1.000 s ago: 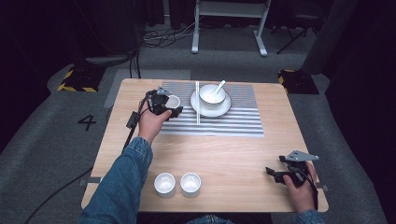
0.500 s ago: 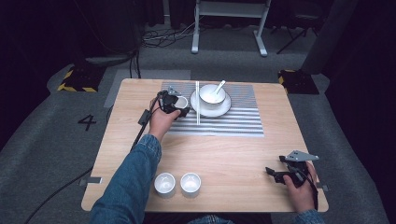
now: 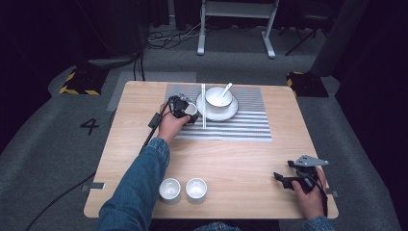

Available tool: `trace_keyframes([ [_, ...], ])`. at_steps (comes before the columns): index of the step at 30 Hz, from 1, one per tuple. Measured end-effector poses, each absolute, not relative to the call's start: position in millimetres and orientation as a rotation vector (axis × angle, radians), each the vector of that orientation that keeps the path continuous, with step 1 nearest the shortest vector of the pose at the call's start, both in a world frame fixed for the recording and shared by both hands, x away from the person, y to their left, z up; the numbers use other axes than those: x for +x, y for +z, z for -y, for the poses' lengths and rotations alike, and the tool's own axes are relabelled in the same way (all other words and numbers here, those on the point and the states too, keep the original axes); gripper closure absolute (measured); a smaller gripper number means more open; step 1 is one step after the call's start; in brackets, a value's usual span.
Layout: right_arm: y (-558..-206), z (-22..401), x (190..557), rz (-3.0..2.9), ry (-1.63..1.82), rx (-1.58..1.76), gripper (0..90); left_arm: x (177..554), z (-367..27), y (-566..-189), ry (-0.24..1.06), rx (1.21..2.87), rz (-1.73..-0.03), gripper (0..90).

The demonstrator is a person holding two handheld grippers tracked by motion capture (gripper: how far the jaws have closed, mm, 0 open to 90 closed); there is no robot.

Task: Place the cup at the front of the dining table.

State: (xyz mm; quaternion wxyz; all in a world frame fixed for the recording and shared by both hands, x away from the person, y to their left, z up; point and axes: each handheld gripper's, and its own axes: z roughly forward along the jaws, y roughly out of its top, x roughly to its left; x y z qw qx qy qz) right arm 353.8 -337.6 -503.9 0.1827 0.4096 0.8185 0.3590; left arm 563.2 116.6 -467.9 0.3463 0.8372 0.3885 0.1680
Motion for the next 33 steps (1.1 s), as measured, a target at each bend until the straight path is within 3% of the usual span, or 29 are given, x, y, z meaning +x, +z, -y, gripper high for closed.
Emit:
trace_keyframes([
  [33,-503.8,337.4,353.6,-2.308,1.01,1.156,17.2,565.3,-120.4,-469.7,0.413,2.129,-1.072,24.1],
])
